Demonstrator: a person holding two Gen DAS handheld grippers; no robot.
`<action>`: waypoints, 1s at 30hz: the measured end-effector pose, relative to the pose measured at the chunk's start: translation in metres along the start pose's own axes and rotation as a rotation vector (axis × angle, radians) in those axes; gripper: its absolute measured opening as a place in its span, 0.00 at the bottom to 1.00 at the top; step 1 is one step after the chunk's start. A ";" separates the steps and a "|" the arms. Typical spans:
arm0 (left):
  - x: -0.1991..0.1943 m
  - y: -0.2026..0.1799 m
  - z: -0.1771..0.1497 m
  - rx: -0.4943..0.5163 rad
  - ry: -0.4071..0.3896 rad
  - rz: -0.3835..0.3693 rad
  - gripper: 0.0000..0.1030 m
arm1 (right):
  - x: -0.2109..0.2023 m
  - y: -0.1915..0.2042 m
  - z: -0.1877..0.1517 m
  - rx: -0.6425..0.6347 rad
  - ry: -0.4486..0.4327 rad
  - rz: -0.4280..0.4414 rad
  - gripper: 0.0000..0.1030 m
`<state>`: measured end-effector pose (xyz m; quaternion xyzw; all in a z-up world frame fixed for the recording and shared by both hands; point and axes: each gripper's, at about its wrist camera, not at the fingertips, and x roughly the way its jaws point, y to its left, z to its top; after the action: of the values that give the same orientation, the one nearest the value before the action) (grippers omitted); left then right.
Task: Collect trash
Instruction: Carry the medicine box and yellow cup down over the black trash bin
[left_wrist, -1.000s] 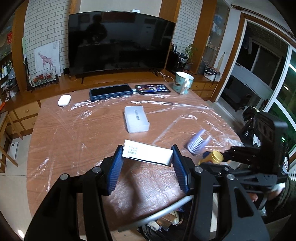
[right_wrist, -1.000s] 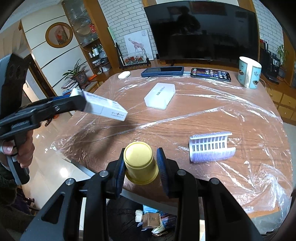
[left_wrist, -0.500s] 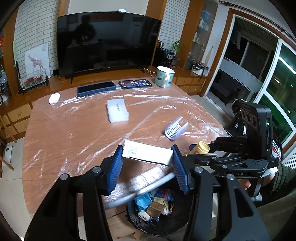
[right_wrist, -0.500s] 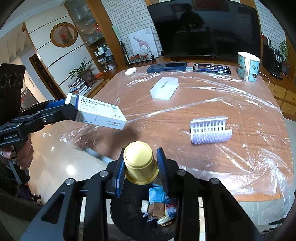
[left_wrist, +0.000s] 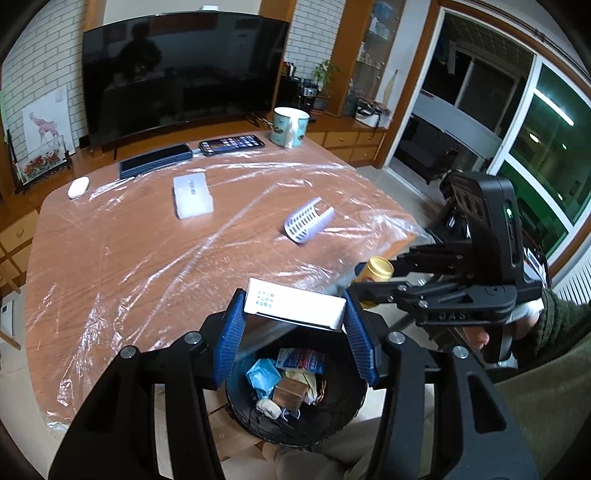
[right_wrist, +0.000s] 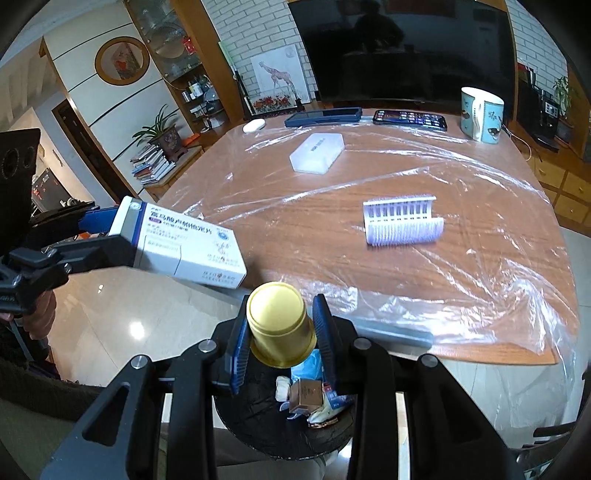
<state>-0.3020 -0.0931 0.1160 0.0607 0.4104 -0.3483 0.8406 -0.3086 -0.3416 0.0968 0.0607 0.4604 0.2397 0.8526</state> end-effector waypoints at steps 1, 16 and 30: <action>0.000 -0.002 -0.002 0.005 0.005 -0.004 0.51 | 0.000 -0.001 -0.001 0.002 0.002 0.000 0.32; 0.023 -0.010 -0.036 -0.005 0.096 -0.030 0.51 | 0.012 0.000 -0.020 0.018 0.056 0.020 0.32; 0.052 -0.004 -0.061 -0.015 0.174 0.000 0.51 | 0.041 0.002 -0.035 -0.002 0.139 0.011 0.32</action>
<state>-0.3224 -0.1006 0.0385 0.0845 0.4843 -0.3386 0.8023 -0.3190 -0.3251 0.0461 0.0458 0.5178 0.2484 0.8174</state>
